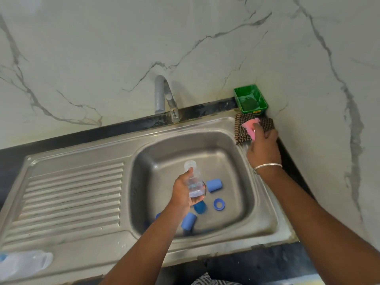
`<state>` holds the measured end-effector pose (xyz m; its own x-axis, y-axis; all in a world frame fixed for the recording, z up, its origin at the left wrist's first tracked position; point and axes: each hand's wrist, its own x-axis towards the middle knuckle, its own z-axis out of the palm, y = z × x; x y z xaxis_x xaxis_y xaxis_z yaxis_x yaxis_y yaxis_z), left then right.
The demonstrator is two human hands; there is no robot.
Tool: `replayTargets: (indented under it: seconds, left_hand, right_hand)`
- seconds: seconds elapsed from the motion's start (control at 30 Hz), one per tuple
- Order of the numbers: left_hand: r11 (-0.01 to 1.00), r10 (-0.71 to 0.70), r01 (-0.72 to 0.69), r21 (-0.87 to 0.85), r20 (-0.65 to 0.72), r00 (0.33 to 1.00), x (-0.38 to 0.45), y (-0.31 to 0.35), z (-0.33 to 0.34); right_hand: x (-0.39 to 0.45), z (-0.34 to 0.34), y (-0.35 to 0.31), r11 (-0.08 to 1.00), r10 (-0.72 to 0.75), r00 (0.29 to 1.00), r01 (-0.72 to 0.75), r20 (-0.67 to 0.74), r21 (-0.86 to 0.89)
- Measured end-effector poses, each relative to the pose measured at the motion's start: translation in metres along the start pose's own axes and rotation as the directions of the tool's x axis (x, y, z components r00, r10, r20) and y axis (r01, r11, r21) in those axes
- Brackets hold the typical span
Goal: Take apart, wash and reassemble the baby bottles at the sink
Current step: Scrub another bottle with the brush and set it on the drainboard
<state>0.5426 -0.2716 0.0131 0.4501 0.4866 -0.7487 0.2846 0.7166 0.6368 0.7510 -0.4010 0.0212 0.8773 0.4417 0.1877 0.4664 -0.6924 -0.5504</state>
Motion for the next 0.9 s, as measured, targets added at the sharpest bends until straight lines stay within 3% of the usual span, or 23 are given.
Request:
replayTargets:
  seconds: [0.17,0.27,0.43,0.57,0.8,0.9]
  left_hand:
    - [0.993,0.067,-0.060,-0.105,0.056,0.996,-0.007,0.004,-0.019]
    - [0.994,0.058,-0.052,-0.097,0.060,0.996,-0.011,0.005,-0.031]
    - [0.991,-0.005,0.013,-0.130,0.059,0.998,-0.016,0.005,-0.046]
    - [0.983,0.010,0.002,-0.182,0.066,0.998,-0.020,0.009,-0.057]
    - [0.938,-0.058,0.077,-0.337,0.066,0.996,-0.027,0.029,-0.090]
    - [0.930,-0.056,0.071,-0.361,0.053,0.997,-0.027,0.026,-0.095]
  right_hand:
    - [-0.051,0.006,-0.057,0.987,-0.004,0.997,-0.009,0.080,0.162]
    - [-0.080,0.017,-0.088,0.957,-0.139,0.968,0.077,0.210,0.281]
    - [-0.107,0.040,-0.129,0.955,-0.232,0.896,0.135,0.379,0.266]
    - [-0.134,0.048,-0.154,0.940,-0.260,0.886,0.142,0.385,0.309]
    - [-0.172,0.039,-0.156,0.867,-0.472,0.794,0.339,0.382,0.366]
    - [-0.173,0.038,-0.153,0.864,-0.470,0.814,0.346,0.342,0.366]
